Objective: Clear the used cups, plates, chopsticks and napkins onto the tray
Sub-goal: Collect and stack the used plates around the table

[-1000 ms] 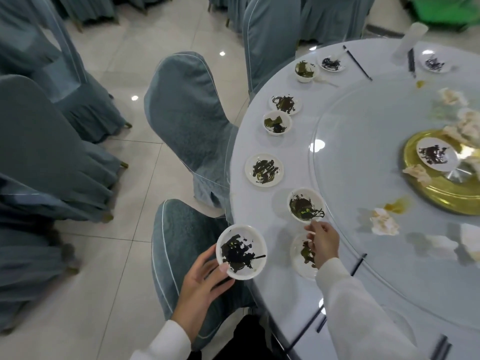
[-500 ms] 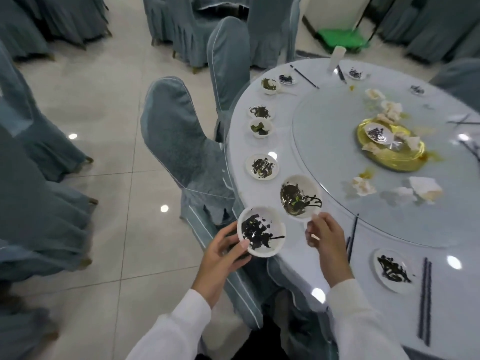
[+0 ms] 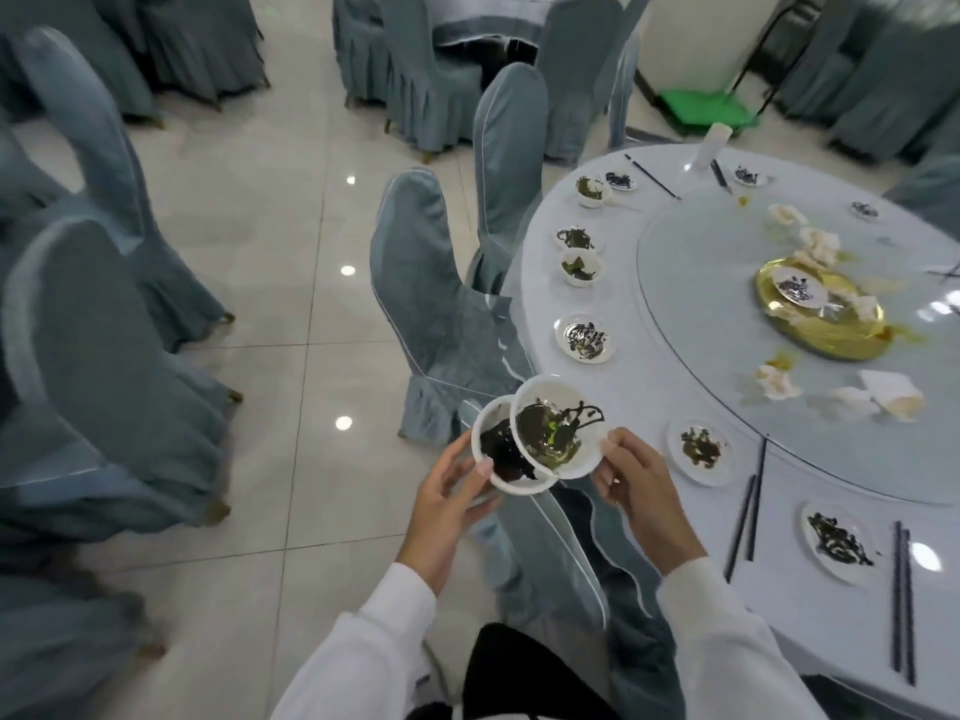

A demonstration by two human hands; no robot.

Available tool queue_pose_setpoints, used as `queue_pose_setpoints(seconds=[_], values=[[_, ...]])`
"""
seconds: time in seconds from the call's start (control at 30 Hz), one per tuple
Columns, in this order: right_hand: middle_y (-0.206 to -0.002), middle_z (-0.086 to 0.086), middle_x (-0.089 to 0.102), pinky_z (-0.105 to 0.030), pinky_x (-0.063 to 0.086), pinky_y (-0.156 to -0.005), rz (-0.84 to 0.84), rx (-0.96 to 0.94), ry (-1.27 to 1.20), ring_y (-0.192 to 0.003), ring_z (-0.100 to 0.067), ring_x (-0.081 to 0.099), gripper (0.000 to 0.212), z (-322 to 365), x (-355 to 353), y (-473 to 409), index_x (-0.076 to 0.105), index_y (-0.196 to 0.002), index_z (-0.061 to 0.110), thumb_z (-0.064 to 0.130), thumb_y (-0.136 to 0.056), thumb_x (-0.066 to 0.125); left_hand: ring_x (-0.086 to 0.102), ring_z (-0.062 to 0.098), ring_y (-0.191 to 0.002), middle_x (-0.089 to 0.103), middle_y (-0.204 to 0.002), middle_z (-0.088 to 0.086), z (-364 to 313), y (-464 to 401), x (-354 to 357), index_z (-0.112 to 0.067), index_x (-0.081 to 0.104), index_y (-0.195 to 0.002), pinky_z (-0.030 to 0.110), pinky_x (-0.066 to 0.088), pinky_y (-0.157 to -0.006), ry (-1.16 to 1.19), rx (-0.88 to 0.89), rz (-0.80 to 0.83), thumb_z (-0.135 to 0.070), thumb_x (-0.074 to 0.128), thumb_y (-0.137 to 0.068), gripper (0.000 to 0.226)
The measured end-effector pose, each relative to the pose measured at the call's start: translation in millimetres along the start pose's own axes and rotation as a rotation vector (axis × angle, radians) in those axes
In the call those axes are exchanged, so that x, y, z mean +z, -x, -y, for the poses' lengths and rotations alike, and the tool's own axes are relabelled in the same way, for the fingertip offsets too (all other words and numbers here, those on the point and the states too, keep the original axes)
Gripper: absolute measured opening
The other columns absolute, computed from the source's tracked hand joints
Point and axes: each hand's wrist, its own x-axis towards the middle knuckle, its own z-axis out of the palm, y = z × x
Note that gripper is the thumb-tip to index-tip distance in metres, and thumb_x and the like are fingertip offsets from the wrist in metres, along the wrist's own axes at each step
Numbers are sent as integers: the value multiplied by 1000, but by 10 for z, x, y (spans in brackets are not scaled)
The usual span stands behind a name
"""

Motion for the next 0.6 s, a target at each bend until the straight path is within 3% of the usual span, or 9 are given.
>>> queue_pose_setpoints(seconds=[0.13, 0.37, 0.5, 0.6], values=[[-69, -11, 47, -37, 34, -61, 63, 48, 63, -65, -27, 37, 32, -121, 187, -228, 53, -83, 11, 34, -103, 64, 75, 26, -113, 75, -125, 1, -132, -34, -182, -35, 65, -140, 38, 63, -91, -16, 14, -18, -34, 75, -92, 48], [-69, -1, 54, -17, 37, -47, 145, 40, 175, -54, -9, 44, 28, -230, 520, -769, 65, -88, 15, 42, -96, 70, 74, 30, -114, 73, -127, 4, -375, -367, -452, -31, 62, -143, 53, 58, -101, -43, 17, -55, -24, 67, -100, 44], [-113, 1, 73, -24, 53, -59, 164, 49, 136, -82, -12, 66, 29, -234, 653, -1213, 65, -87, 13, 41, -93, 72, 73, 32, -115, 69, -135, 9, -546, -721, -525, -29, 63, -142, 49, 61, -97, -43, -22, -34, -29, 69, -95, 47], [-116, -6, 74, -31, 55, -57, 162, 77, 74, -85, -17, 69, 37, -224, 740, -1578, 64, -87, 11, 46, -91, 76, 73, 32, -116, 68, -136, 10, -737, -1063, -540, -32, 64, -141, 47, 61, -96, -81, -53, -31, -33, 71, -95, 47]])
